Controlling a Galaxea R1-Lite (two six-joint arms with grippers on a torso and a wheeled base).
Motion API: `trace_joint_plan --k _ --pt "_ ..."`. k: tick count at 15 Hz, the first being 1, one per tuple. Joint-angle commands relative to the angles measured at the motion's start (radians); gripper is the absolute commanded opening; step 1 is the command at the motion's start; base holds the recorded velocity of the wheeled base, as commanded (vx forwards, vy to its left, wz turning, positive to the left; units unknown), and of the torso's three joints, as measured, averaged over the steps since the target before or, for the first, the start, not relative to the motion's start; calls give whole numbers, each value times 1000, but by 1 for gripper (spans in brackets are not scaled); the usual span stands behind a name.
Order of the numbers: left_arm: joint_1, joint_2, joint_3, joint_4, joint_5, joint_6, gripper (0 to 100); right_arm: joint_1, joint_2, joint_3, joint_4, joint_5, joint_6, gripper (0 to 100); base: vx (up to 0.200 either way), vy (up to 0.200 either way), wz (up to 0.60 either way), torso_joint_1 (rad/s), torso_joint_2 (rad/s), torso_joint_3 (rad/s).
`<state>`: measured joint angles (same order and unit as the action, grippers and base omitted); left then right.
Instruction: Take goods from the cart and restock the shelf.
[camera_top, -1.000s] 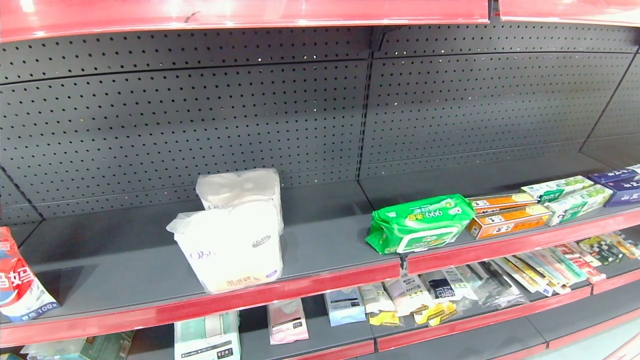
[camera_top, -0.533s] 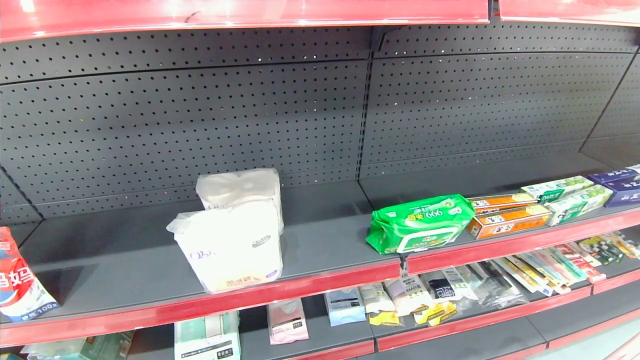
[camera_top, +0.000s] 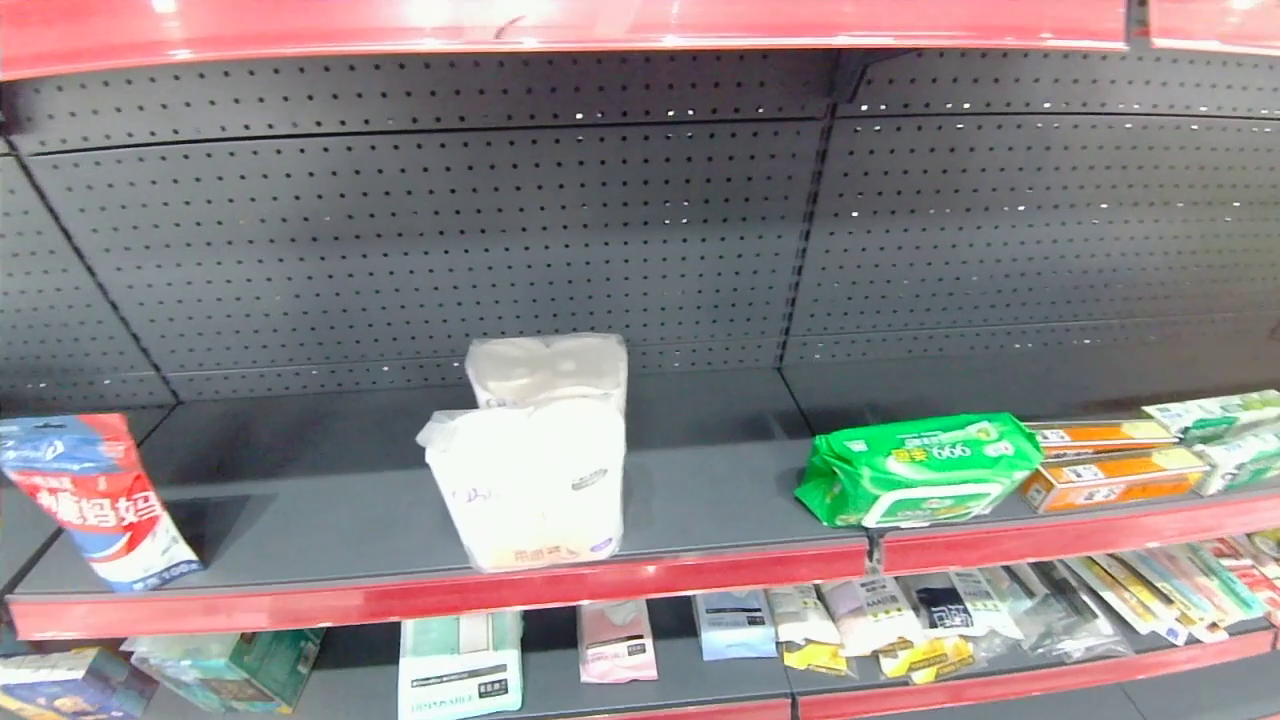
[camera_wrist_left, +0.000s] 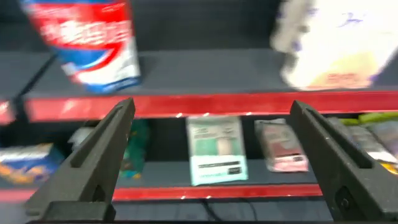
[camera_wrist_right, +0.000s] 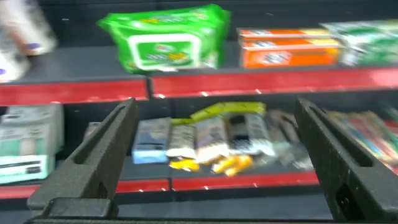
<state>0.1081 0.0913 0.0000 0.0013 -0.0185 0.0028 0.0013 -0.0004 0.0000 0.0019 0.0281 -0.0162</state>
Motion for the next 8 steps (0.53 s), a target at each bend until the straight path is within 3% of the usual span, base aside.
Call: trace_joint_plan --k 1,2,8 --pt "1 5 0 0 0 0 100 0 2 0 0 1 -1 100 0 0 600 7 2 2" --pt "1 5 0 0 0 0 100 0 2 0 0 1 1 100 0 0 600 -2 2 2" --pt "1 5 0 0 0 -1 100 0 2 0 0 1 4 100 0 0 0 0 0 0"
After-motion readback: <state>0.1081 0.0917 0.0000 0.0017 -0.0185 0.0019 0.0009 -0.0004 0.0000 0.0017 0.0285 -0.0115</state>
